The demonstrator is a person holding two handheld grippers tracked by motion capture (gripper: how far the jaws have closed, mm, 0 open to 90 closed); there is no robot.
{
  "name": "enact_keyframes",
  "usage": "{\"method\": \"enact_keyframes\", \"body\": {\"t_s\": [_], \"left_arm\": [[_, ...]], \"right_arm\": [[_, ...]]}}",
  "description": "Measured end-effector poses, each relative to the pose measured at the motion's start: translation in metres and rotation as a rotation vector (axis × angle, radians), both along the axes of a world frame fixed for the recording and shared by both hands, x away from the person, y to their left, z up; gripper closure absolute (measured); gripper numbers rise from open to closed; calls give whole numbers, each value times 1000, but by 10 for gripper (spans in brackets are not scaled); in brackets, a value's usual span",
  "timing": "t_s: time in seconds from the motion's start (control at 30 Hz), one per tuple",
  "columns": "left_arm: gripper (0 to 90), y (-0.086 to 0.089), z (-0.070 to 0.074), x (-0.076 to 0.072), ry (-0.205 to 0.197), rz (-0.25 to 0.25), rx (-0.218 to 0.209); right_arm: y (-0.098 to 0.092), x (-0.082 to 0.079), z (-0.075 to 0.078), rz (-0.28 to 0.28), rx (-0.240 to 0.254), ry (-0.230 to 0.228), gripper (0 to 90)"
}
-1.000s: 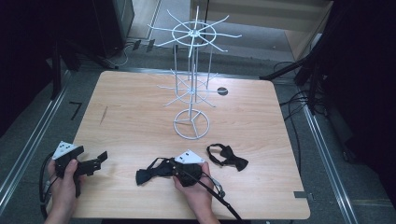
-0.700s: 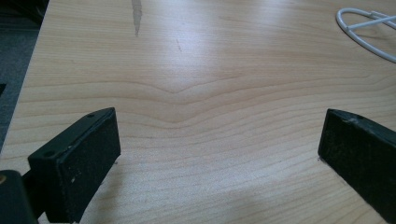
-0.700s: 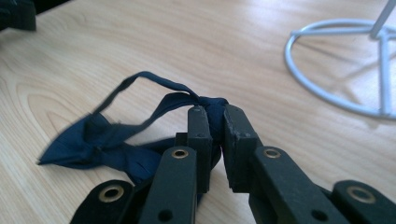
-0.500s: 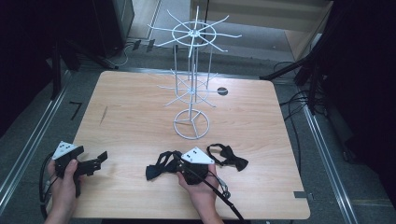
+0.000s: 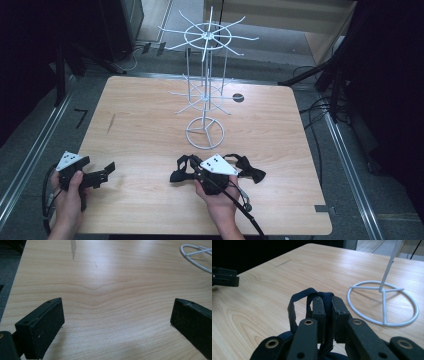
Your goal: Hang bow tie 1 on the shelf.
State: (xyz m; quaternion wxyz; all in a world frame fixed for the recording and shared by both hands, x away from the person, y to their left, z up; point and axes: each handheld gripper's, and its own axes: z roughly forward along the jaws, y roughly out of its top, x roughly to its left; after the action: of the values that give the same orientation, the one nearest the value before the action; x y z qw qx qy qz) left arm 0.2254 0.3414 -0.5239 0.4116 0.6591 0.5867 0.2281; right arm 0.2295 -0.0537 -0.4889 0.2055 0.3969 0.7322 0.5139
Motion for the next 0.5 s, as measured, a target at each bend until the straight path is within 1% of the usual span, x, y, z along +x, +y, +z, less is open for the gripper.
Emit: {"method": "enact_keyframes", "body": {"t_s": [0.5], "left_arm": [[0,0,0,0,-1,0,0]], "right_arm": [[-7,0,13,-22,24,-47,841]]}}
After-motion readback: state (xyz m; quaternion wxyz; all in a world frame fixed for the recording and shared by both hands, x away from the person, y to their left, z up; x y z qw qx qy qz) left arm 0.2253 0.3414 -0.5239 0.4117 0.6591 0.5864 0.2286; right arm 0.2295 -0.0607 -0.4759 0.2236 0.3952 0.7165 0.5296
